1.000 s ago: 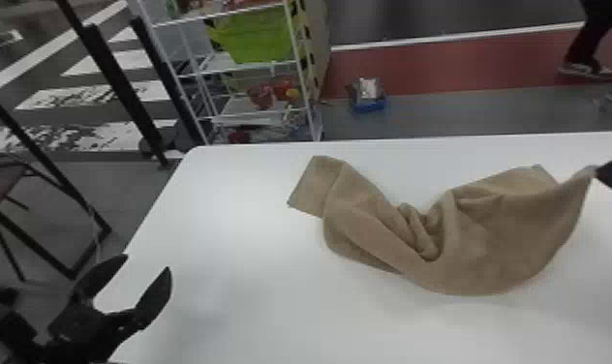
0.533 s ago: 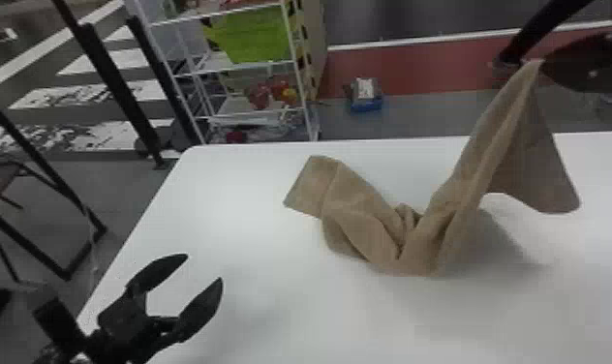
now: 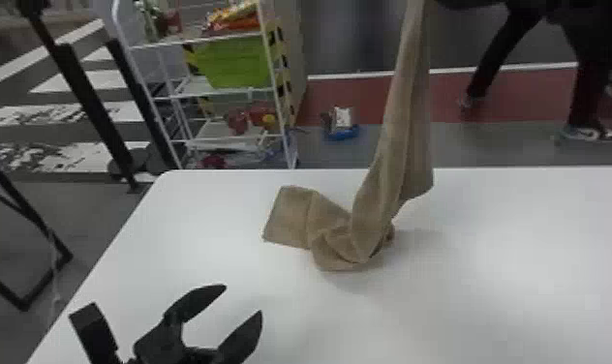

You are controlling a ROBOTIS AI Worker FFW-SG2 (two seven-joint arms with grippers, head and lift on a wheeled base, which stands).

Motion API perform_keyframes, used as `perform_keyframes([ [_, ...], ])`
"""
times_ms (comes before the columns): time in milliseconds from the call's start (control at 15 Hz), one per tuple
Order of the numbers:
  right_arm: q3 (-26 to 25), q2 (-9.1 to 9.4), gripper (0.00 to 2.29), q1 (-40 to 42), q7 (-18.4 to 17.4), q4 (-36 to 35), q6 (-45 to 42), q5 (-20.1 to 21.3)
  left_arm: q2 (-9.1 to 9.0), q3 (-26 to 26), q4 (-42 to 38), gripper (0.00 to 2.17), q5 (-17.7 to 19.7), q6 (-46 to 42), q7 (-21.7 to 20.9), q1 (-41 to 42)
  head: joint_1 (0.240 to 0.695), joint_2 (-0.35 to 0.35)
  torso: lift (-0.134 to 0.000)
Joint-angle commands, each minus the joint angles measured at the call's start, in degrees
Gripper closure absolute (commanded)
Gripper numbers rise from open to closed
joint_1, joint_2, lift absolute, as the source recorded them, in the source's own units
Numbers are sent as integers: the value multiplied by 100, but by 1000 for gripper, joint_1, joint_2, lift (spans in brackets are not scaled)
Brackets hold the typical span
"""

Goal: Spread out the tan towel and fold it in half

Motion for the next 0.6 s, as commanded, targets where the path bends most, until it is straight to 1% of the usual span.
perform_keyframes([
  [0, 124, 219, 1504, -365, -92, 173, 153, 35, -50, -451, -135, 63, -50, -32, 413, -4, 587, 208, -134],
  [133, 282, 368, 1504, -673, -312, 234, 364, 97, -50, -873, -143, 49, -261, -49, 817, -197, 561, 202, -134],
  [200, 361, 500, 1507, -858, -470, 296, 434, 202, -50, -1110, -99, 46, -410, -49, 922, -338, 547, 196, -134],
  [267, 405, 672, 1504, -1086, -567, 384, 557, 307, -50, -1304, -55, 43, -515, -32, 1028, -461, 531, 189, -134],
  [333, 431, 672, 1504, -1253, -646, 480, 627, 360, -50, -1506, -29, 43, -647, -32, 1160, -566, 499, 172, -134],
  [400, 493, 672, 1507, -1429, -734, 586, 627, 466, -50, -1752, 59, 43, -806, -32, 1379, -707, 482, 164, -134],
  [467, 554, 672, 1504, -1534, -848, 639, 627, 598, -50, -1954, 182, 46, -893, -32, 1669, -847, 469, 154, -134],
  [533, 598, 672, 1504, -1613, -953, 656, 663, 668, -50, -2086, 243, 46, -972, -32, 1942, -944, 445, 132, -134],
])
